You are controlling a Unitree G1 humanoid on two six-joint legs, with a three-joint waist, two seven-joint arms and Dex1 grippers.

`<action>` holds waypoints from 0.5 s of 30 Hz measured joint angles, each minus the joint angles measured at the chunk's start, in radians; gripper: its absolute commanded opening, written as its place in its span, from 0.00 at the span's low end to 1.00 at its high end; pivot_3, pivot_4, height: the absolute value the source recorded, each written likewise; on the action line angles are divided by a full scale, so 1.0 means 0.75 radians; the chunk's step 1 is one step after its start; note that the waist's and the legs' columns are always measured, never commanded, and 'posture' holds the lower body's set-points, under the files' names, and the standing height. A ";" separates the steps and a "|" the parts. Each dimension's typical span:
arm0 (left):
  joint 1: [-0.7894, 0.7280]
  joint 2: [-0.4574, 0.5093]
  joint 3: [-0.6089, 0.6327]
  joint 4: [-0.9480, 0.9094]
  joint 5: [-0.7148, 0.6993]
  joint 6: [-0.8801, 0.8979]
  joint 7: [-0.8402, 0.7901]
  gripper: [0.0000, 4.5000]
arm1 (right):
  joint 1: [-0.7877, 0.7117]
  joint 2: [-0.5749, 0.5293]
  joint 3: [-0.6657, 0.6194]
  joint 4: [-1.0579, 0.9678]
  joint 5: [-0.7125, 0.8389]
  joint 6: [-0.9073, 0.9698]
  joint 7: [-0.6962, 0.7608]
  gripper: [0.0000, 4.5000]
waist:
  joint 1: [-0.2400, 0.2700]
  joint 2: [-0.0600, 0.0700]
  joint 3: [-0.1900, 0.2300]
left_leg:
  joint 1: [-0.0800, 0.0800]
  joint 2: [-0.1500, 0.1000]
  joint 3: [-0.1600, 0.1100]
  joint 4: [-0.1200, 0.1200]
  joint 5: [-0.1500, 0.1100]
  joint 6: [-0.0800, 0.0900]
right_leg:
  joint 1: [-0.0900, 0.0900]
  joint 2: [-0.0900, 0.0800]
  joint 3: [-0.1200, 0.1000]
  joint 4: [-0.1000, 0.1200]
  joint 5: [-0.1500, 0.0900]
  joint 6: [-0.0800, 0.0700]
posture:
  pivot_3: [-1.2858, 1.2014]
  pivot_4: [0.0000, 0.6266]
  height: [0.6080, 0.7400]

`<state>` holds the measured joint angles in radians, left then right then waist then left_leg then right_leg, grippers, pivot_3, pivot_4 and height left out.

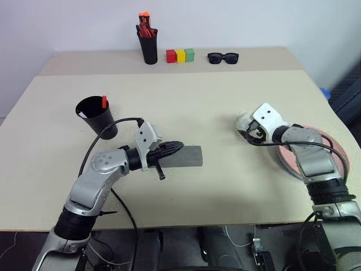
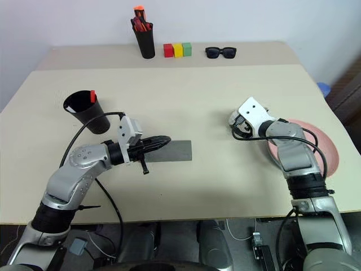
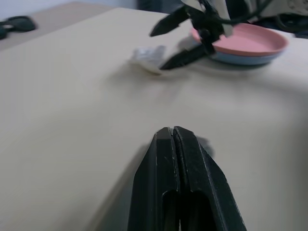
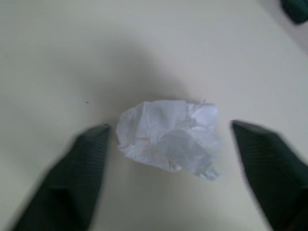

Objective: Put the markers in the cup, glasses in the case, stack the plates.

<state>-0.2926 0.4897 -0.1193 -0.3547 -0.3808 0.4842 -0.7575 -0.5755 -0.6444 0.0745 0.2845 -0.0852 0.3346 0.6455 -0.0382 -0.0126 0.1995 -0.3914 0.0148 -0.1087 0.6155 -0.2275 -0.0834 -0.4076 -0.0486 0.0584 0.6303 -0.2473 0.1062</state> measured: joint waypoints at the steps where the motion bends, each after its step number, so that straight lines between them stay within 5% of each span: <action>1: 0.015 0.000 0.009 -0.015 -0.001 0.005 0.010 0.00 | -0.016 0.010 0.006 0.040 0.000 -0.020 0.000 0.99 | -0.002 0.000 0.000 | 0.000 0.000 0.000 0.000 0.000 0.000 | 0.000 0.000 0.000 0.000 0.000 0.000 | 0.52 0.24 1.00; 3: 0.038 0.000 0.022 -0.034 -0.001 0.013 0.033 0.00 | -0.039 0.027 0.014 0.119 -0.002 -0.062 -0.002 0.99 | -0.005 0.000 0.000 | 0.001 0.000 0.000 -0.001 0.000 0.000 | 0.000 0.000 0.000 0.001 0.000 0.000 | 0.52 0.24 1.00; 6: 0.060 -0.001 0.024 -0.060 -0.002 0.015 0.057 0.00 | -0.074 0.048 0.025 0.200 -0.022 -0.127 -0.028 0.81 | -0.010 0.000 0.000 | 0.002 0.000 0.000 0.000 0.000 0.000 | 0.000 0.000 0.000 0.001 0.000 0.000 | 0.52 0.24 1.00; 13: 0.070 -0.003 0.023 -0.076 -0.003 0.017 0.081 0.00 | -0.056 0.052 0.021 0.185 -0.039 -0.116 -0.083 0.01 | -0.007 0.000 0.000 | 0.001 0.000 0.000 0.000 0.000 0.000 | 0.000 0.000 0.000 0.001 0.000 0.000 | 0.52 0.24 1.00; 15: 0.062 -0.013 0.019 -0.072 -0.004 0.017 0.081 0.00 | -0.016 0.037 0.014 0.104 -0.041 -0.093 -0.093 0.01 | -0.005 0.000 0.000 | 0.001 0.000 0.000 0.000 0.000 0.000 | 0.000 0.001 0.000 0.001 0.000 0.000 | 0.52 0.24 1.00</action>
<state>-0.2463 0.4799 -0.1047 -0.4088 -0.3834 0.4972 -0.6970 -0.5877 -0.6168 0.0854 0.3626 -0.1157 0.2647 0.5757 -0.0419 -0.0124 0.1994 -0.3906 0.0149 -0.1090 0.6153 -0.2275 -0.0834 -0.4077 -0.0482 0.0583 0.6312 -0.2472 0.1063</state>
